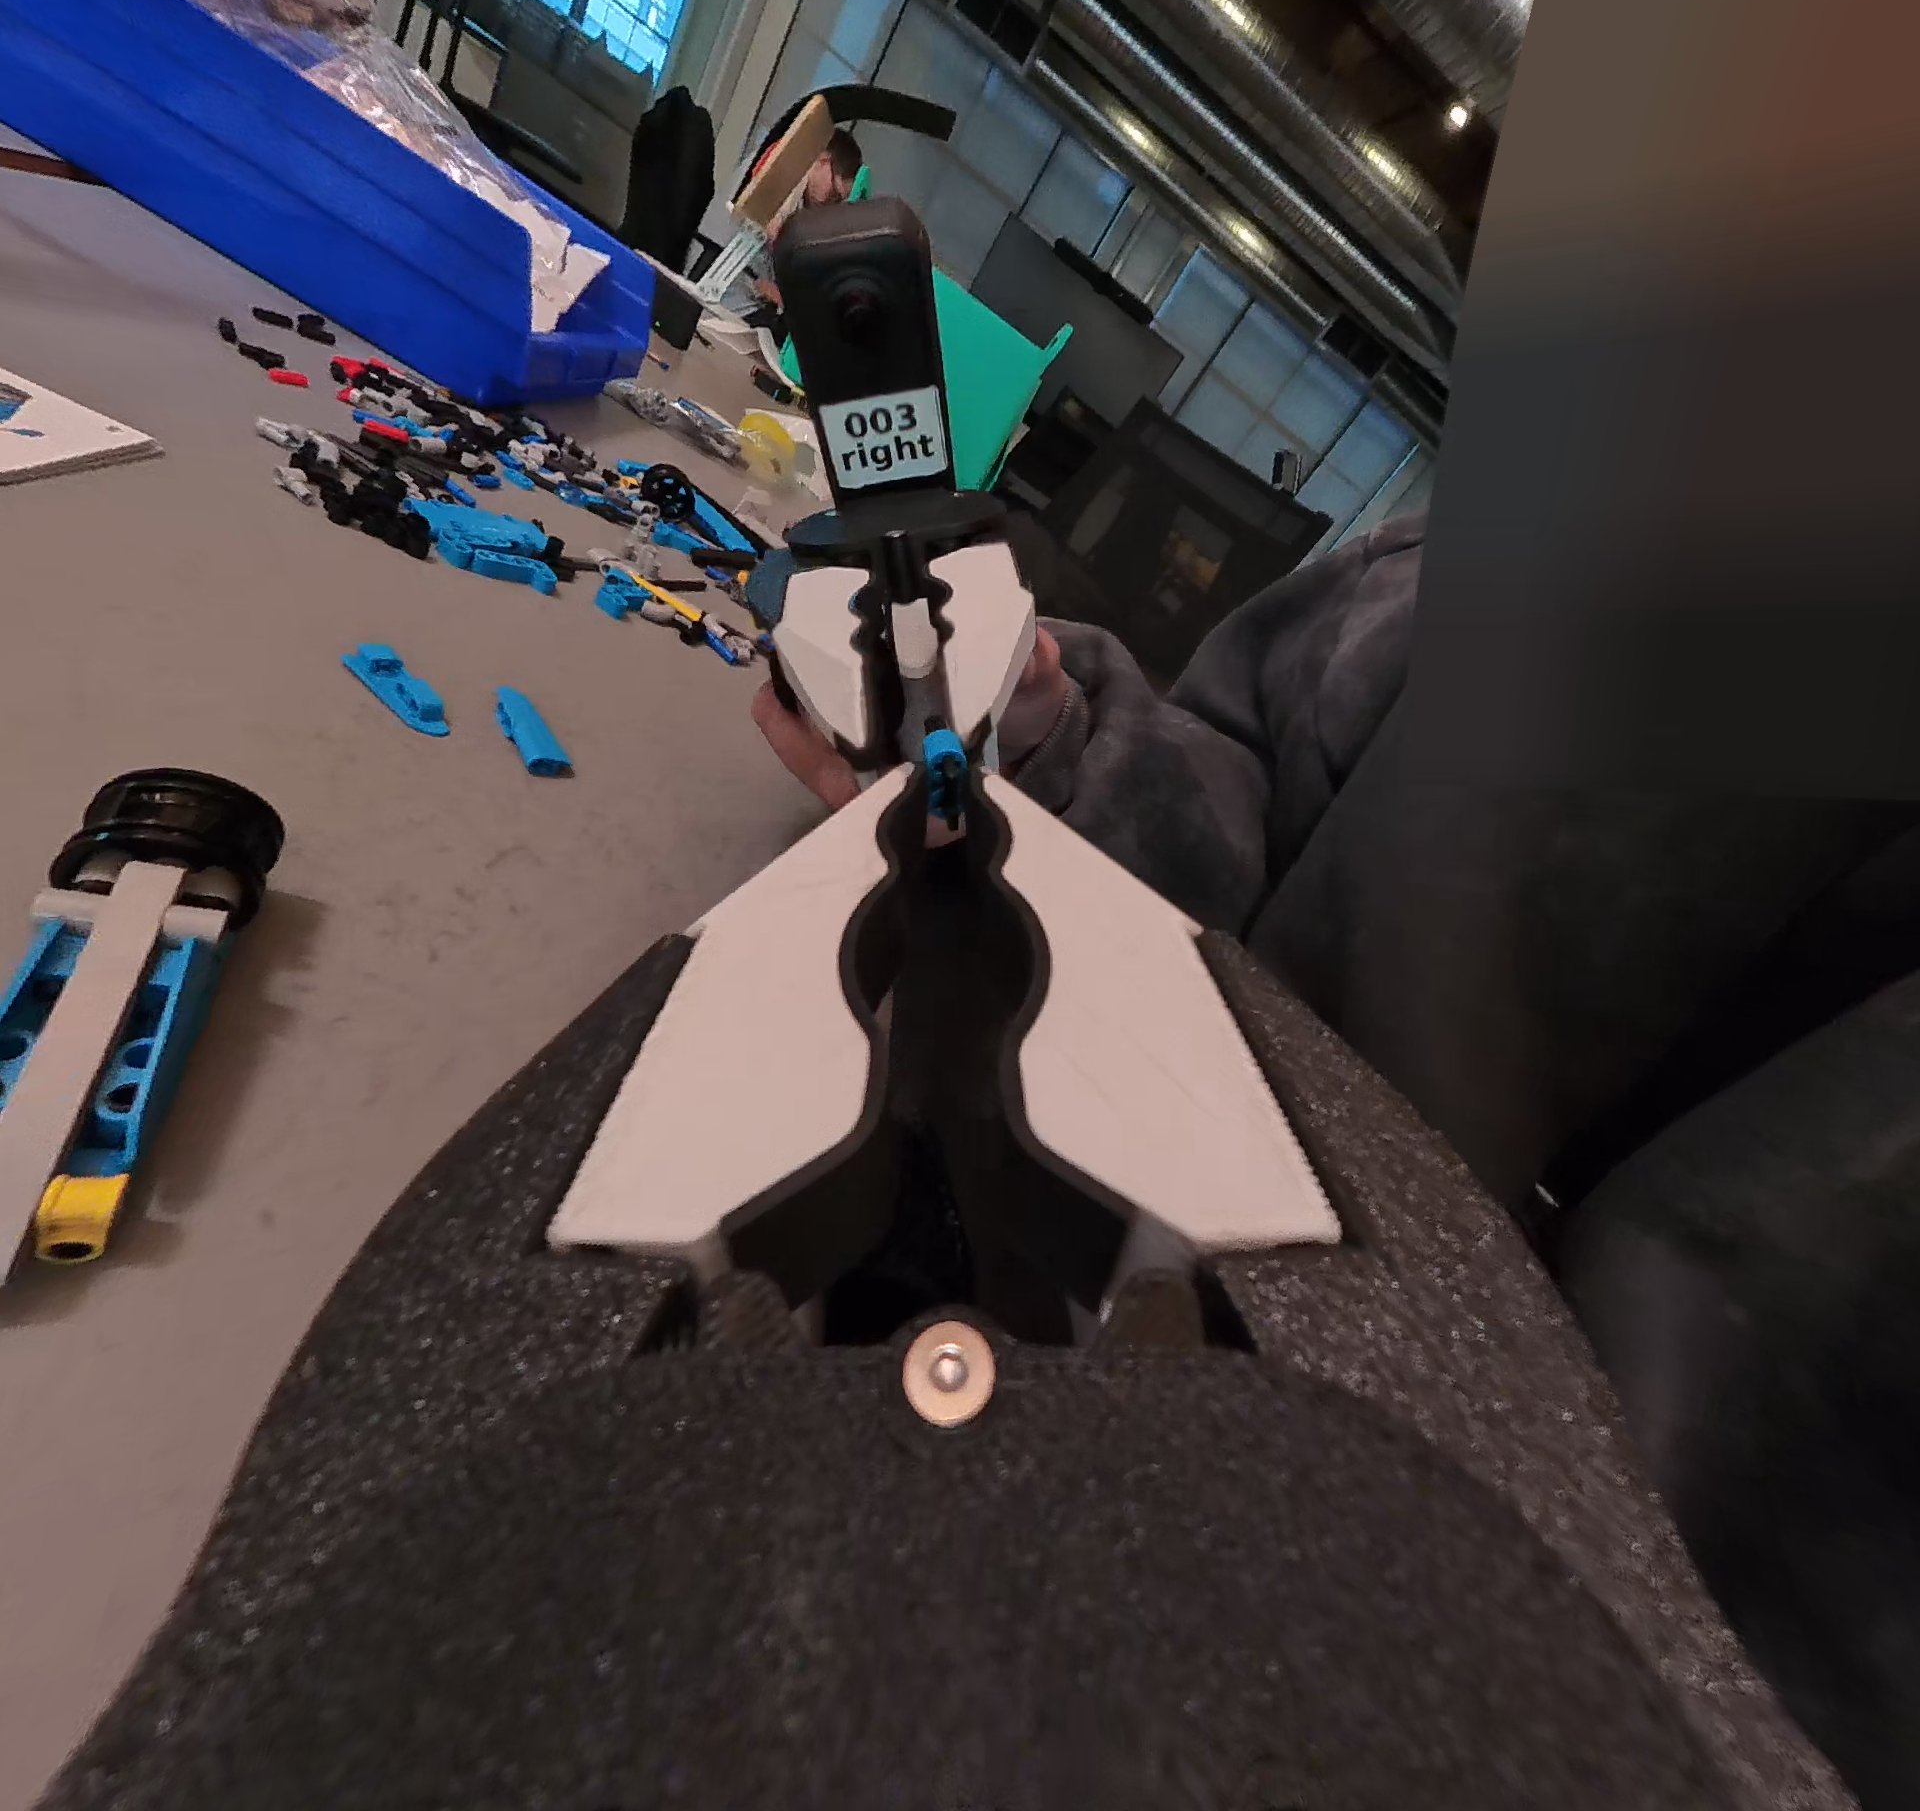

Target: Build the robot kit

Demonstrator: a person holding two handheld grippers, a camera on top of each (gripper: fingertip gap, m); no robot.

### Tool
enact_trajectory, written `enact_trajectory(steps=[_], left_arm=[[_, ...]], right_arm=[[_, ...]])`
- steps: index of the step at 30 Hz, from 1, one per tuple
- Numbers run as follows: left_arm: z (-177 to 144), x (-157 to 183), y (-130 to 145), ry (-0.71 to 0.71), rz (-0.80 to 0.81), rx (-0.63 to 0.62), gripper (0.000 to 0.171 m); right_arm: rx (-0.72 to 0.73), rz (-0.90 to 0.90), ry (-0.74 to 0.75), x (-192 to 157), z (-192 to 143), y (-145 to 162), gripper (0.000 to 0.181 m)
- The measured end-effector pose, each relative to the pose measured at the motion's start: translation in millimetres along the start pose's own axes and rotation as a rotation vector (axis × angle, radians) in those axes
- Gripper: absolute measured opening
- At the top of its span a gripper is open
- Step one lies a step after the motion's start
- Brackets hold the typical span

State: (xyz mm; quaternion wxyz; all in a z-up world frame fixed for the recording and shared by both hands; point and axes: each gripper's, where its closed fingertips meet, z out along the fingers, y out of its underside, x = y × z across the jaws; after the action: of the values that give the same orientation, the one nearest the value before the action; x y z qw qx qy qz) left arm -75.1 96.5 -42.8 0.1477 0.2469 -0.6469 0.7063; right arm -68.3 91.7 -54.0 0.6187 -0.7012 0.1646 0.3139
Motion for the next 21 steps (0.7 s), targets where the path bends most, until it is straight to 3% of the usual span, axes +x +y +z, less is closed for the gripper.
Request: enact_trajectory(steps=[21], left_arm=[[6.5, 4.1, 3.4, 0.013, 0.028, -0.014, 0.006]], right_arm=[[-0.051, -0.102, 0.0, -8.8, 9.3, 6.6, 0.001]])
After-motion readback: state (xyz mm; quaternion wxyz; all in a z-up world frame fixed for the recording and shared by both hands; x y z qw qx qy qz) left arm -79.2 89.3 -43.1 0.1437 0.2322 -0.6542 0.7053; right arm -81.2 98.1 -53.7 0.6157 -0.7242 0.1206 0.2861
